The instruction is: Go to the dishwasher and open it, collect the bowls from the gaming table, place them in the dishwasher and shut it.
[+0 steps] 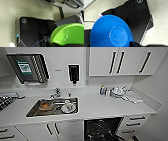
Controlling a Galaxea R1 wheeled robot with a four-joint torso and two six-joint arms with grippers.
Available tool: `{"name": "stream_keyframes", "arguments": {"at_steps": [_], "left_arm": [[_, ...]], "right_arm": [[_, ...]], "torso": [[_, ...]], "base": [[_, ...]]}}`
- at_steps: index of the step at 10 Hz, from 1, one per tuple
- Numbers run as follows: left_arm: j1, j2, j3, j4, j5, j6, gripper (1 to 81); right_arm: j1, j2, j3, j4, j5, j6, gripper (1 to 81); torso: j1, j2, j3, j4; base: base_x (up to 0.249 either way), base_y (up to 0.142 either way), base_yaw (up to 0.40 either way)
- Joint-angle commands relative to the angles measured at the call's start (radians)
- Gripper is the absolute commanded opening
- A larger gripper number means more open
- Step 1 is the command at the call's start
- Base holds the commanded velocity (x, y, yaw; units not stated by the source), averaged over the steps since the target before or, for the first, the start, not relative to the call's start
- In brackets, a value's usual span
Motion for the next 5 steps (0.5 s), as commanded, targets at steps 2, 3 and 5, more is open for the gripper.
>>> {"name": "stream_keyframes", "arguments": {"at_steps": [2, 3, 5], "left_arm": [[-0.103, -0.154, -0.016, 0.102, -0.206, -0.181, 1.0], [-0.143, -0.192, -0.016, 0.111, -0.245, -0.223, 1.0], [-0.235, -0.232, -0.016, 0.165, -0.266, -0.324, 1.0]], "right_arm": [[0.072, -0.115, 0.070, -0.003, -0.039, 0.078, 1.0], [0.086, -0.138, 0.079, -0.003, -0.039, 0.098, 1.0], [0.103, -0.164, 0.090, -0.003, -0.039, 0.124, 1.0]], "torso": [[0.000, 0.000, 0.001, 0.000], [0.000, 0.000, 0.000, 0.000], [0.000, 0.000, 0.000, 0.000]], "base": [[0.000, 0.000, 0.000], [0.000, 0.000, 0.000], [0.000, 0.000, 0.000]]}}
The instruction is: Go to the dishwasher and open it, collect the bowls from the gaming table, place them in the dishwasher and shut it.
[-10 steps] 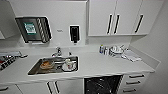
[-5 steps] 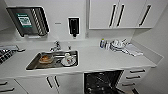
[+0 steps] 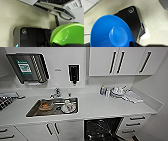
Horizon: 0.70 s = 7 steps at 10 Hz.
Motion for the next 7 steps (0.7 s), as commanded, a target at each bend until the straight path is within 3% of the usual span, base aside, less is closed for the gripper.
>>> {"name": "stream_keyframes", "arguments": {"at_steps": [1, 3, 4, 5, 7], "left_arm": [[-0.161, -0.105, -0.025, 0.089, -0.115, -0.135, 1.0], [-0.280, -0.119, -0.050, 0.137, -0.143, -0.228, 1.0], [-0.343, -0.114, -0.045, 0.184, -0.146, -0.288, 1.0], [-0.394, -0.086, -0.045, 0.235, -0.174, -0.370, 1.0], [-0.449, -0.007, -0.045, 0.266, -0.299, -0.471, 1.0]], "right_arm": [[0.044, -0.043, 0.019, -0.005, -0.042, 0.027, 1.0], [0.042, -0.039, 0.019, -0.006, -0.042, 0.027, 1.0], [0.041, -0.037, 0.019, -0.006, -0.042, 0.027, 1.0], [0.039, -0.033, 0.016, -0.006, -0.043, 0.027, 1.0], [0.038, -0.025, 0.014, -0.005, -0.042, 0.027, 1.0]], "torso": [[0.000, 0.000, 0.000, 0.000], [0.000, 0.000, 0.000, 0.000], [0.000, 0.000, 0.000, 0.000], [0.000, 0.000, 0.000, 0.000], [0.001, 0.000, -0.001, 0.000]], "base": [[0.000, 0.000, 0.000], [0.000, 0.000, 0.000], [0.000, 0.000, 0.000], [0.000, 0.000, 0.000], [0.000, 0.000, 0.000]]}}
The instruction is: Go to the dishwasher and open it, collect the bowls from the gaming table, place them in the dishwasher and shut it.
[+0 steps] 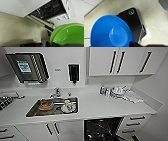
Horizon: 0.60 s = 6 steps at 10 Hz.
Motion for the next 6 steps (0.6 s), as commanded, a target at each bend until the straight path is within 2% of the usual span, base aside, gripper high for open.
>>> {"name": "stream_keyframes", "arguments": {"at_steps": [1, 3, 5, 6], "left_arm": [[-0.136, 0.048, -0.017, 0.078, -0.194, -0.150, 1.0], [-0.168, 0.123, -0.010, 0.082, -0.195, -0.192, 1.0], [-0.219, 0.198, 0.004, 0.157, -0.161, -0.256, 1.0], [-0.236, 0.222, 0.004, 0.188, -0.125, -0.262, 1.0]], "right_arm": [[0.024, -0.027, 0.006, -0.006, -0.042, 0.004, 1.0], [0.024, -0.024, 0.006, -0.007, -0.043, 0.004, 1.0], [0.022, -0.022, 0.003, -0.007, -0.043, 0.004, 1.0], [0.022, -0.021, 0.003, -0.009, -0.043, 0.004, 1.0]], "torso": [[0.000, 0.000, 0.000, 0.000], [0.000, 0.000, 0.000, 0.000], [0.000, 0.000, 0.000, 0.000], [0.000, 0.000, -0.001, 0.000]], "base": [[0.000, 0.000, 0.000], [0.000, 0.000, 0.000], [0.000, 0.000, 0.000], [0.000, 0.000, 0.000]]}}
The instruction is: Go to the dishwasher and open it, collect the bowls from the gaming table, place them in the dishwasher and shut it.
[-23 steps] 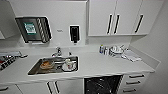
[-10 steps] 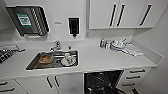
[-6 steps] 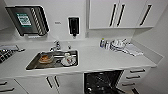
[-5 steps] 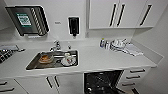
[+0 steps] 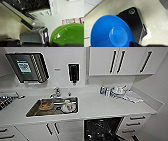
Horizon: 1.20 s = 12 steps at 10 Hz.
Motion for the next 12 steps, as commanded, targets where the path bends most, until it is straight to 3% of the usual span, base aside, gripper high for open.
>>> {"name": "stream_keyframes", "arguments": {"at_steps": [1, 2, 6, 7, 9, 11, 12], "left_arm": [[-0.149, 0.032, 0.008, 0.084, 0.103, -0.058, 1.0], [-0.179, 0.034, 0.010, 0.135, 0.181, -0.093, 1.0], [-0.349, 0.005, 0.010, 0.284, 0.223, -0.262, 1.0], [-0.386, 0.006, 0.010, 0.318, 0.224, -0.296, 1.0], [-0.452, 0.003, 0.010, 0.346, 0.223, -0.343, 1.0], [-0.518, 0.012, 0.010, 0.424, 0.224, -0.409, 1.0], [-0.550, 0.022, 0.010, 0.458, 0.224, -0.438, 1.0]], "right_arm": [[0.022, -0.027, 0.003, -0.010, -0.043, 0.002, 1.0], [0.020, -0.026, 0.003, -0.010, -0.042, 0.002, 1.0], [0.016, -0.026, 0.003, -0.013, -0.042, 0.002, 1.0], [0.014, -0.024, 0.002, -0.015, -0.040, 0.002, 1.0], [0.012, -0.023, 0.002, -0.017, -0.040, 0.002, 1.0], [0.013, -0.017, 0.000, -0.020, -0.040, 0.002, 1.0], [0.014, -0.015, 0.000, -0.021, -0.040, 0.002, 1.0]], "torso": [[0.000, 0.000, 0.000, 0.000], [0.000, 0.000, 0.000, 0.000], [0.001, 0.000, -0.001, 0.000], [0.001, 0.000, -0.041, 0.000], [0.002, 0.000, -0.079, 0.000], [0.002, 0.001, -0.130, 0.000], [0.002, 0.001, -0.088, 0.000]], "base": [[0.000, 0.000, 0.000], [0.000, 0.000, 0.000], [0.000, 0.000, 0.000], [0.000, 0.000, 0.000], [0.000, 0.000, 0.000], [0.000, 0.000, 0.000], [0.000, 0.000, 0.000]]}}
